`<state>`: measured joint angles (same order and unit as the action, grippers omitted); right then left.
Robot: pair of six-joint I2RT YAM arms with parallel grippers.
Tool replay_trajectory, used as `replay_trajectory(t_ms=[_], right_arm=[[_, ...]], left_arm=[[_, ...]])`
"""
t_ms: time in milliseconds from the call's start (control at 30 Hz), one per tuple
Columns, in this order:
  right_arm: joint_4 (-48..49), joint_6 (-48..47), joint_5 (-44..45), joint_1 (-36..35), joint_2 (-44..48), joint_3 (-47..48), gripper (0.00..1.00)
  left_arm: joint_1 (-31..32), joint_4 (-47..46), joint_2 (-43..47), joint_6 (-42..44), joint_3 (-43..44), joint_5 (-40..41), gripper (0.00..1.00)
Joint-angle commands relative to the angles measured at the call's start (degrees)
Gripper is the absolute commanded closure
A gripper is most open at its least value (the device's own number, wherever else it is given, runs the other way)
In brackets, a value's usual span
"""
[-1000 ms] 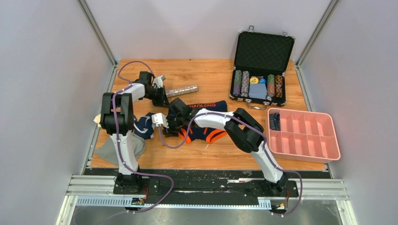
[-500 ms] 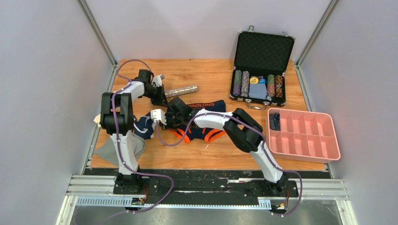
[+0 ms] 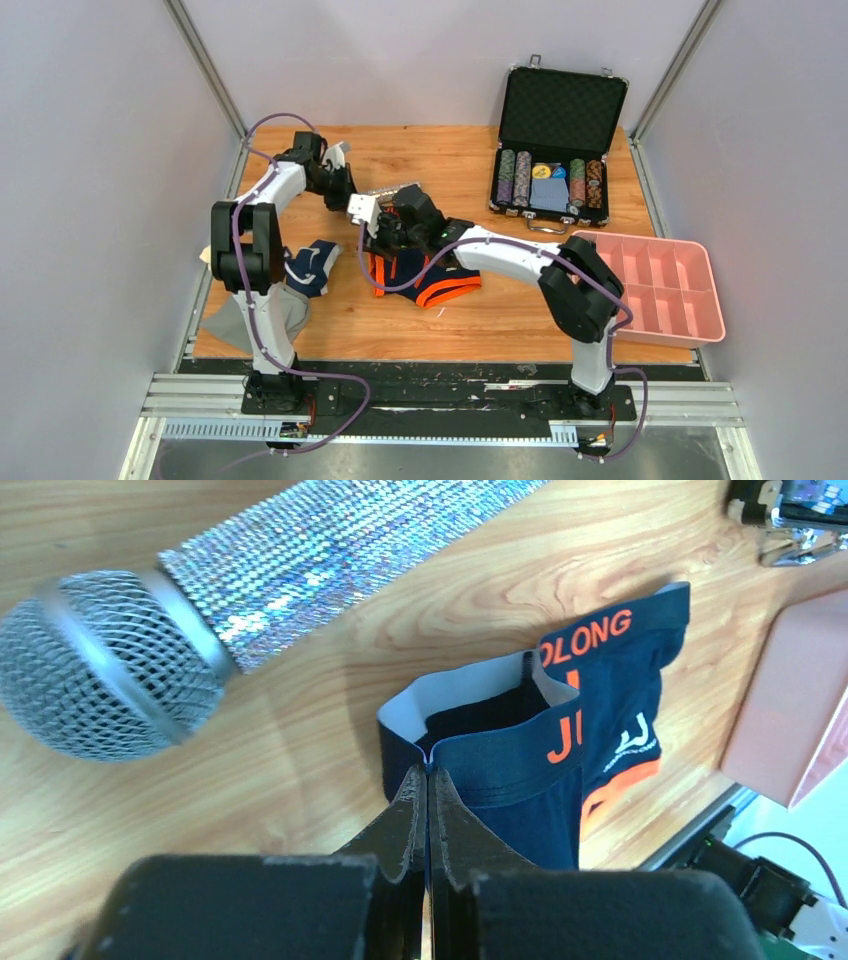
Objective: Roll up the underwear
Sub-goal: Fold the underwear at the center of the board.
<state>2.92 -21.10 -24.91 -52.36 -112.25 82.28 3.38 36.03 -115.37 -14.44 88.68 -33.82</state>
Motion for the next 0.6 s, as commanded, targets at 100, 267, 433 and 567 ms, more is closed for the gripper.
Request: replay_trajectory(t_ms=[100,267,433,567], right_arm=[[3.1,4.1,0.9,0.7,10.2,-11.2,1.0],[4.9,5.0,2.3,2.3,15.6,-18.5,1.0],[8.2,7.0,4.7,3.9,20.6,-25.1,1.0],[9.1,10.3,4.7,5.7,23.9,-28.5,1.0]], left_arm=[[5.6,0.4,2.5,-4.3,7.3,-1.3,1.0],[9.8,0.1,0.8,-5.2,11.0,0.0,1.0],[13.1,0.1,-1.0,-5.8,14.3,0.8,1.0],[15.5,0.1,-2.5,-6.3,16.1,2.1,1.0]])
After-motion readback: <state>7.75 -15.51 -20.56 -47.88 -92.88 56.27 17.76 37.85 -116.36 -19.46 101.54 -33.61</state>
